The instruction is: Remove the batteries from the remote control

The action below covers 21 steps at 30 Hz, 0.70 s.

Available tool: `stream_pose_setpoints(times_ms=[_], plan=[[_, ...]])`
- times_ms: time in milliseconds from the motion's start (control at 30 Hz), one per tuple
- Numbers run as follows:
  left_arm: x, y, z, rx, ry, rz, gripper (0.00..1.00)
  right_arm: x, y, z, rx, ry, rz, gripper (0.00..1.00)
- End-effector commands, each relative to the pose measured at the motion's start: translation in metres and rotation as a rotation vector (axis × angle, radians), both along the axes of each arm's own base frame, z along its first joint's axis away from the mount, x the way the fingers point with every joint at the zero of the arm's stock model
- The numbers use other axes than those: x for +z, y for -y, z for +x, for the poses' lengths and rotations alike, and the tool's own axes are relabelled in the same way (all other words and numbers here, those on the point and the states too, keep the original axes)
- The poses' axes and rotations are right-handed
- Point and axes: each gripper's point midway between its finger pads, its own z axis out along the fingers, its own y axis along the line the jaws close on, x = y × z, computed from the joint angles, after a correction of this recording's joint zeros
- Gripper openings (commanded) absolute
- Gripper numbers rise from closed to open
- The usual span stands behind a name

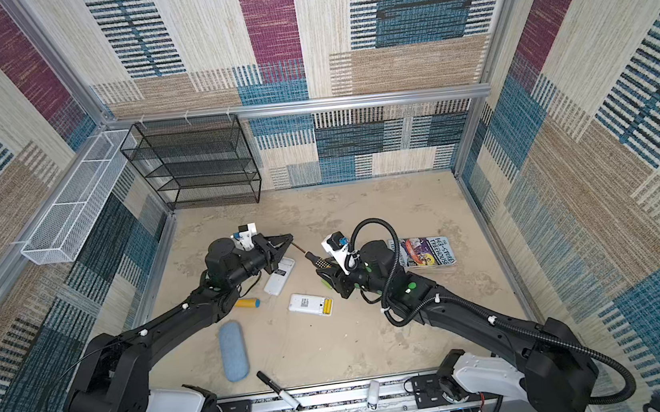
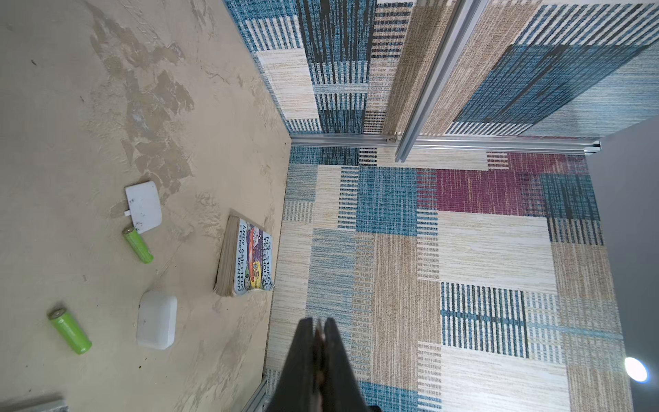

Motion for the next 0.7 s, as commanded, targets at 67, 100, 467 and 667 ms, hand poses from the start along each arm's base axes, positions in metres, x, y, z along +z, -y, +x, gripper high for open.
stream_pose_setpoints(times_ms=[67,100,467,667], plan=[[0.012,0.001,-0.002,-0.013,0.029,-0.036,0.0,0.009,-0.005,0.003,0.012,0.032,0.021,0.38],[0.011,0.001,-0.002,-0.014,0.03,-0.036,0.0,0.009,-0.005,0.003,0.012,0.032,0.019,0.38],[0.007,0.0,-0.002,-0.015,0.027,-0.03,0.0,0.009,-0.009,0.003,0.033,0.04,0.008,0.17],[-0.011,-0.002,-0.004,-0.034,-0.013,0.074,0.49,0.0,-0.002,0.006,0.009,0.043,-0.055,0.0]])
